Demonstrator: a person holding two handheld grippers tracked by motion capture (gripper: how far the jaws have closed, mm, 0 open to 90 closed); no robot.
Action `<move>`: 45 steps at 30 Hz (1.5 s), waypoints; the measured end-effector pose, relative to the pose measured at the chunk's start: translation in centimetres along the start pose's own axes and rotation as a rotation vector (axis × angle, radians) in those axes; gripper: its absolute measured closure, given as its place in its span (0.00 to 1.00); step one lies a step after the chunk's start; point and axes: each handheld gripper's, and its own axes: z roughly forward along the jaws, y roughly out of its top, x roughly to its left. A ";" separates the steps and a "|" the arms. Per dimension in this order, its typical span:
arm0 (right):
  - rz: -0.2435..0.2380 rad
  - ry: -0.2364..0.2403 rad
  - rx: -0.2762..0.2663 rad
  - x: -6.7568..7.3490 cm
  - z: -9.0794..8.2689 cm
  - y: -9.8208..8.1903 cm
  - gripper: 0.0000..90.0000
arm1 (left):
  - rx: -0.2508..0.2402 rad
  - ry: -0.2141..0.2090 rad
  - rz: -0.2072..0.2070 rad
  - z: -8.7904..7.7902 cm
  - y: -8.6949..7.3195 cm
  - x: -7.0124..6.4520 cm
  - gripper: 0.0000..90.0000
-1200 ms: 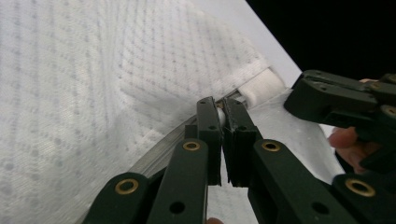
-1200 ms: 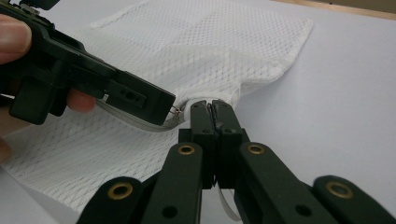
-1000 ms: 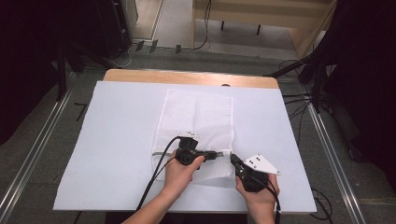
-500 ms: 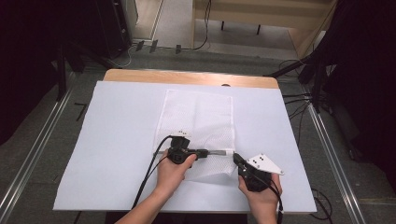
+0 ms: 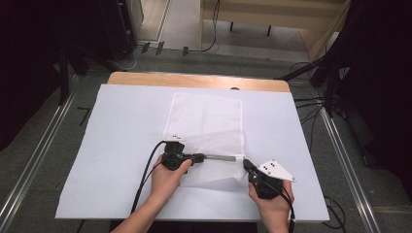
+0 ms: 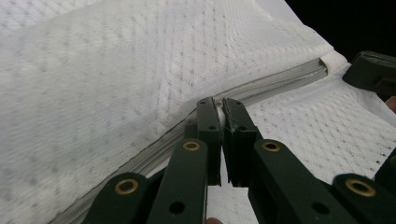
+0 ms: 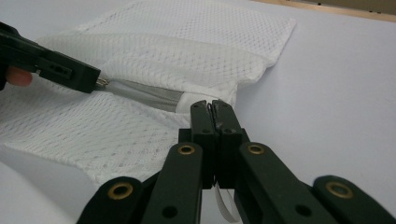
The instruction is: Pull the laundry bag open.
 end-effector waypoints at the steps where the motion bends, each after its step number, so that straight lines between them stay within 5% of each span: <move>1: 0.000 -0.001 0.000 0.0 0.0 0.0 1.00 | -0.002 0.004 0.002 -0.2 0.0 0.1 0.97; 8: 0.022 -0.027 -0.005 -0.9 -0.4 0.0 1.00 | -0.030 0.065 -0.023 -2.5 -0.7 2.5 0.97; 17: 0.023 -0.030 -0.004 -0.9 -0.4 0.0 1.00 | -0.052 0.094 -0.040 -4.3 -1.4 4.0 0.97; 45: 0.030 -0.038 0.017 -1.2 0.0 -0.1 1.00 | -0.122 0.155 -0.070 -9.8 -2.8 7.1 0.97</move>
